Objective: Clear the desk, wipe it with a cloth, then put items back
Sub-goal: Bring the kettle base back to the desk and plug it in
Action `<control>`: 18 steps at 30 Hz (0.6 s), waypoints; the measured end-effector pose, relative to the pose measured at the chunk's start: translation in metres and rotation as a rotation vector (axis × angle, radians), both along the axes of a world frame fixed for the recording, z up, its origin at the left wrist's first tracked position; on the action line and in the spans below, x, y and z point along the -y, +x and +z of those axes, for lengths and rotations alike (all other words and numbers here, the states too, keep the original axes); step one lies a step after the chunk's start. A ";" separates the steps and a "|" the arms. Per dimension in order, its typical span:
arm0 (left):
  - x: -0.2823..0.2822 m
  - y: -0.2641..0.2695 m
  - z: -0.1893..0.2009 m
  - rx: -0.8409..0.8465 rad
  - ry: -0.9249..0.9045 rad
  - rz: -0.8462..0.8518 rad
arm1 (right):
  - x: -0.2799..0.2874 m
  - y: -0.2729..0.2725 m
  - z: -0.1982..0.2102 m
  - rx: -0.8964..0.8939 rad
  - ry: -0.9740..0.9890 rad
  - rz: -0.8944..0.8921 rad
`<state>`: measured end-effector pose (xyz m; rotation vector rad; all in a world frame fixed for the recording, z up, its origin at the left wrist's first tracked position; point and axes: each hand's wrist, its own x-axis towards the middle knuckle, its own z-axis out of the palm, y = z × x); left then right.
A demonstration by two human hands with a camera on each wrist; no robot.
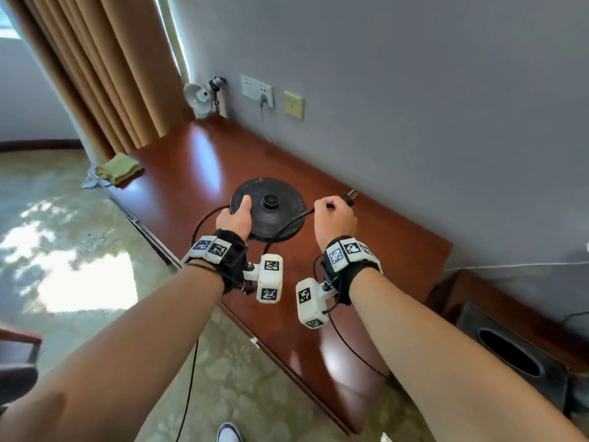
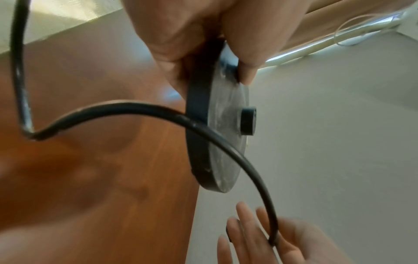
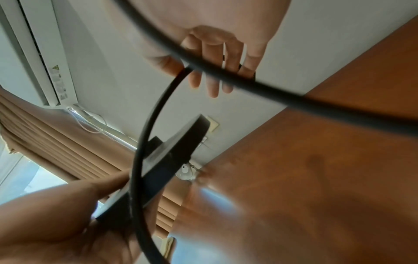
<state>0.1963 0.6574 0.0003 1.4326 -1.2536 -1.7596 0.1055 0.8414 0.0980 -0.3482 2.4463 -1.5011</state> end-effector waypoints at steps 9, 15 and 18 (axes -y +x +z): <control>0.119 0.042 0.074 -0.147 0.173 -0.029 | 0.152 0.035 0.009 0.022 -0.024 -0.037; 0.167 0.029 0.100 -0.247 0.284 -0.094 | 0.224 0.012 0.014 0.085 -0.097 -0.082; 0.204 0.007 0.088 -0.268 0.308 -0.072 | 0.255 -0.008 0.001 0.083 -0.070 -0.089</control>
